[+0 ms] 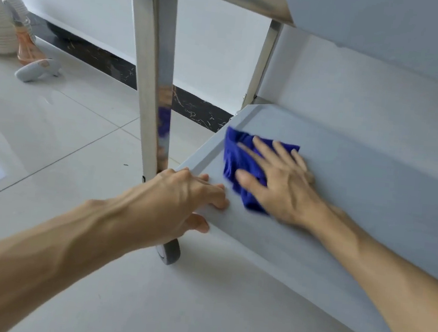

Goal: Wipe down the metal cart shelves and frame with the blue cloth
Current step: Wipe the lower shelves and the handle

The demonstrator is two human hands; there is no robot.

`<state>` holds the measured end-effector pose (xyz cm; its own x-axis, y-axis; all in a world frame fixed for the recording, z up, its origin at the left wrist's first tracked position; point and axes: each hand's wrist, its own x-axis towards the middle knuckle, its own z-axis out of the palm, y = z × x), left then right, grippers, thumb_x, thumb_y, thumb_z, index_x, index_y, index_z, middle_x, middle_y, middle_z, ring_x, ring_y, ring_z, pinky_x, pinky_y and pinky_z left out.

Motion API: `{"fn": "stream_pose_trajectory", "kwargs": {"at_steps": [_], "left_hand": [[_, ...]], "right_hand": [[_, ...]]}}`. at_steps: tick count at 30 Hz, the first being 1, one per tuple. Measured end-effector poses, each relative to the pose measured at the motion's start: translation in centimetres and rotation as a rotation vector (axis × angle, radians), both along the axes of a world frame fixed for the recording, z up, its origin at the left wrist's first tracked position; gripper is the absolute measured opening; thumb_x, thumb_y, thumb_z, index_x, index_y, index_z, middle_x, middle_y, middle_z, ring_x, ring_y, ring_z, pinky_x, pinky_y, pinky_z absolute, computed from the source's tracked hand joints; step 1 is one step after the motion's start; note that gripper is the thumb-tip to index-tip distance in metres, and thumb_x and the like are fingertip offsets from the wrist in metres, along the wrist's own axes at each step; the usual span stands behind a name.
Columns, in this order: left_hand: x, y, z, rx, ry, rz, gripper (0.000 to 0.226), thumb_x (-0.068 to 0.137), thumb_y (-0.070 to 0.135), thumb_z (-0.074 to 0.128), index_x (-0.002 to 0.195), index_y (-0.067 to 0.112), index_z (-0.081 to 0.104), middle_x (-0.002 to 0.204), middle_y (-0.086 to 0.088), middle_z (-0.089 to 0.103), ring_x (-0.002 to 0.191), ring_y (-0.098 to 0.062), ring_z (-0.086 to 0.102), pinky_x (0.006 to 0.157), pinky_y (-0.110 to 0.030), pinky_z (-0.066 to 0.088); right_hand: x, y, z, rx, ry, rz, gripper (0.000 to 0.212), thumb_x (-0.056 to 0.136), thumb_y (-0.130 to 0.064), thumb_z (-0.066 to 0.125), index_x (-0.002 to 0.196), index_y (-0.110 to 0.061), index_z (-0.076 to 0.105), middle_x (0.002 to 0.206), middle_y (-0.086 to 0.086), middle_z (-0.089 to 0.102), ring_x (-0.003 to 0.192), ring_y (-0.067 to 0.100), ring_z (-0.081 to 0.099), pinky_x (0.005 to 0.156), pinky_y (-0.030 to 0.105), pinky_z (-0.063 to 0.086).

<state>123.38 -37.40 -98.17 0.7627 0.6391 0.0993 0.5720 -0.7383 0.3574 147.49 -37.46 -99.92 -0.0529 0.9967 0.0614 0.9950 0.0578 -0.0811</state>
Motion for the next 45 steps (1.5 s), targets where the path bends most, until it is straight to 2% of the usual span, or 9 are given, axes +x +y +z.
{"fn": "stream_pose_trajectory", "kwargs": {"at_steps": [4,10,14,25,33,35,38,41,45], "left_hand": [[0.2,-0.1,-0.3,0.023,-0.033,-0.007,0.045,0.080,0.028,0.081,0.122,0.028,0.067,0.128,0.007,0.066,0.122,-0.019,0.058,0.101,-0.036,0.045],[0.6,0.2,-0.7,0.041,0.008,0.010,0.044,0.082,0.033,0.079,0.123,0.033,0.062,0.127,0.009,0.064,0.122,-0.019,0.059,0.098,-0.036,0.047],[0.6,0.5,-0.6,0.031,0.036,0.011,0.046,0.081,0.033,0.080,0.123,0.033,0.061,0.124,0.010,0.065,0.118,-0.021,0.063,0.096,-0.037,0.049],[-0.1,-0.1,0.1,0.096,-0.021,-0.058,0.052,0.073,0.030,0.085,0.122,0.024,0.069,0.122,0.008,0.071,0.110,-0.023,0.068,0.095,-0.044,0.055],[0.1,-0.3,0.2,0.055,0.010,0.002,0.054,0.064,0.023,0.093,0.113,0.026,0.073,0.125,0.011,0.068,0.103,-0.024,0.072,0.083,-0.046,0.059],[1.1,-1.2,0.7,0.104,0.039,-0.002,0.050,0.071,0.038,0.087,0.117,0.033,0.067,0.127,0.014,0.066,0.105,-0.020,0.069,0.087,-0.036,0.055],[5.6,-4.1,1.1,0.203,0.094,-0.173,0.059,0.089,0.067,0.049,0.138,0.035,0.051,0.148,0.013,0.048,0.139,-0.013,0.044,0.116,-0.032,0.027],[11.6,-6.2,0.8,0.156,0.073,-0.191,0.058,0.098,0.060,0.028,0.149,0.032,0.035,0.160,0.013,0.027,0.151,-0.009,0.017,0.124,-0.034,0.010],[14.9,-6.8,-0.6,0.181,0.030,-0.143,0.056,0.101,0.051,0.014,0.143,0.026,0.043,0.152,0.011,0.039,0.145,-0.012,0.029,0.119,-0.039,0.019]], "right_hand": [[3.9,-8.0,0.3,0.023,0.021,0.137,0.061,0.092,-0.076,0.018,0.150,-0.058,0.015,0.163,-0.022,0.015,0.152,0.007,0.007,0.124,0.035,0.006],[13.1,-2.9,1.3,0.010,-0.017,-0.388,0.065,0.096,-0.062,0.031,0.154,-0.033,0.029,0.161,0.002,0.032,0.147,0.025,0.028,0.119,0.049,0.021],[12.0,4.4,0.9,-0.034,-0.056,-0.608,0.061,0.090,-0.060,0.025,0.148,-0.038,0.025,0.152,0.007,0.035,0.137,0.040,0.033,0.112,0.059,0.022],[0.7,-4.7,0.1,0.015,0.025,-0.024,0.062,0.089,-0.067,0.020,0.150,-0.055,0.016,0.166,-0.012,0.014,0.153,0.023,0.010,0.123,0.045,0.004],[12.1,-17.8,1.4,0.012,0.017,-0.238,0.058,0.092,-0.057,0.030,0.147,-0.042,0.020,0.161,-0.008,0.024,0.152,0.022,0.018,0.123,0.035,0.012],[14.3,-20.3,1.2,0.020,0.017,-0.370,0.063,0.088,-0.063,0.020,0.149,-0.045,0.020,0.162,-0.009,0.024,0.152,0.021,0.019,0.121,0.033,0.012],[15.1,-21.0,0.6,0.044,-0.018,-0.437,0.060,0.091,-0.060,0.022,0.150,-0.049,0.026,0.162,-0.010,0.027,0.151,0.020,0.020,0.119,0.033,0.014],[14.8,-20.4,0.5,0.094,-0.034,-0.447,0.051,0.099,-0.046,0.036,0.149,-0.043,0.035,0.160,-0.008,0.033,0.148,0.022,0.025,0.119,0.036,0.017],[14.4,-19.9,0.0,0.129,-0.018,-0.506,0.049,0.099,-0.035,0.043,0.147,-0.041,0.039,0.160,-0.011,0.032,0.149,0.021,0.024,0.117,0.036,0.014]]}}
